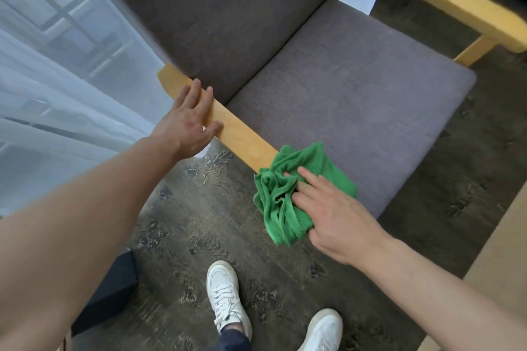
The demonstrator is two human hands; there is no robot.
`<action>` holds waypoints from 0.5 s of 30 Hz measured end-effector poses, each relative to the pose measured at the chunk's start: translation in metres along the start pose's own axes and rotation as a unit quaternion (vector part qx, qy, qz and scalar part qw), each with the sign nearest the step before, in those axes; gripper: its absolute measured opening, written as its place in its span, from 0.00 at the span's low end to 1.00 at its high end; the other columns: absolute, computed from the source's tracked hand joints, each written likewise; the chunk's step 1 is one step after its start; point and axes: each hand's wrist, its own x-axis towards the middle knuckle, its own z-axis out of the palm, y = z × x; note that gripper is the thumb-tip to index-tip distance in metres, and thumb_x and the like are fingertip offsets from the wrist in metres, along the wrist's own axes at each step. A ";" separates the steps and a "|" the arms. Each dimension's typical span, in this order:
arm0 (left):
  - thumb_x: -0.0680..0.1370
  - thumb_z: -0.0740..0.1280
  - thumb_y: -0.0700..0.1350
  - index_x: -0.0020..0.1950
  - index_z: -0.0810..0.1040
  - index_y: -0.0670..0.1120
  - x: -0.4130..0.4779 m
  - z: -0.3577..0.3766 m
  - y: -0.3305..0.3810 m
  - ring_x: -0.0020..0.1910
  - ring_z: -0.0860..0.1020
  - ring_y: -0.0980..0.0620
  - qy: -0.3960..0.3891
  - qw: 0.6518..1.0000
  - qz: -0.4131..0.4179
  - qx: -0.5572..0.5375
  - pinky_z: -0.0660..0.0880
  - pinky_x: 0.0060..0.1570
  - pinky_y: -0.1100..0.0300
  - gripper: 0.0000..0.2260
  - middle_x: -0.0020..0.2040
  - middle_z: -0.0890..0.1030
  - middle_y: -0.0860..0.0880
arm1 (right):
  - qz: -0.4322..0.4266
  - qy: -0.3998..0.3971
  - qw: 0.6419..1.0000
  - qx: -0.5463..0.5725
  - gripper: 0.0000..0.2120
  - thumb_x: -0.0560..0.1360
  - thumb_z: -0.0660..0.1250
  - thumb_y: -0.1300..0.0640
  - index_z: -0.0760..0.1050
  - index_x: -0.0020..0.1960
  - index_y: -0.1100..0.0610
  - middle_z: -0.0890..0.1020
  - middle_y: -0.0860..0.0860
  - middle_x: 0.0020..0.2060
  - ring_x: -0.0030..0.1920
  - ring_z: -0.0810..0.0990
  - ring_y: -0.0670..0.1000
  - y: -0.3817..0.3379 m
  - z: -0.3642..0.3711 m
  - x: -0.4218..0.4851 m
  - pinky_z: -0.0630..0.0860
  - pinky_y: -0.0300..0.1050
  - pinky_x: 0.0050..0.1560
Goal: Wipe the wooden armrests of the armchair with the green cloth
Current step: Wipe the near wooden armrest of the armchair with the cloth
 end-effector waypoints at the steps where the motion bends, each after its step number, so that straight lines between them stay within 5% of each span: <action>1: 0.83 0.53 0.62 0.85 0.43 0.52 0.000 0.000 0.000 0.84 0.40 0.46 -0.001 1.000 -0.001 0.001 0.45 0.81 0.48 0.35 0.85 0.40 0.49 | 0.000 0.005 1.000 0.003 0.29 0.66 0.58 0.61 0.73 0.67 0.55 0.70 0.51 0.77 0.82 0.56 0.56 0.003 0.001 -0.009 0.60 0.59 0.79; 8: 0.83 0.52 0.63 0.84 0.42 0.52 0.000 0.000 0.002 0.84 0.39 0.46 -0.005 1.000 -0.005 0.011 0.45 0.81 0.47 0.35 0.85 0.39 0.49 | 0.048 -0.008 0.999 0.025 0.31 0.63 0.53 0.61 0.73 0.65 0.50 0.69 0.46 0.77 0.81 0.58 0.52 0.012 0.013 -0.077 0.62 0.54 0.77; 11: 0.83 0.52 0.63 0.84 0.42 0.52 0.000 0.000 0.002 0.84 0.39 0.46 -0.010 1.000 -0.003 0.011 0.45 0.81 0.47 0.35 0.85 0.39 0.48 | 0.072 -0.002 0.997 0.037 0.31 0.61 0.54 0.61 0.76 0.61 0.48 0.77 0.44 0.70 0.78 0.67 0.49 0.014 0.004 -0.097 0.70 0.49 0.71; 13: 0.83 0.53 0.63 0.84 0.42 0.52 0.000 -0.002 0.002 0.84 0.39 0.46 -0.009 1.000 -0.006 0.011 0.45 0.80 0.47 0.35 0.85 0.39 0.49 | 0.120 0.032 0.987 0.107 0.28 0.60 0.57 0.61 0.77 0.56 0.45 0.85 0.41 0.56 0.63 0.81 0.46 0.013 -0.021 -0.095 0.78 0.45 0.58; 15: 0.83 0.53 0.63 0.84 0.42 0.52 0.001 0.000 0.001 0.84 0.39 0.46 -0.011 1.000 -0.007 0.008 0.46 0.80 0.47 0.35 0.85 0.38 0.49 | 0.184 0.075 0.953 0.230 0.22 0.64 0.61 0.63 0.79 0.52 0.45 0.87 0.41 0.42 0.45 0.84 0.40 0.012 -0.054 -0.079 0.78 0.40 0.46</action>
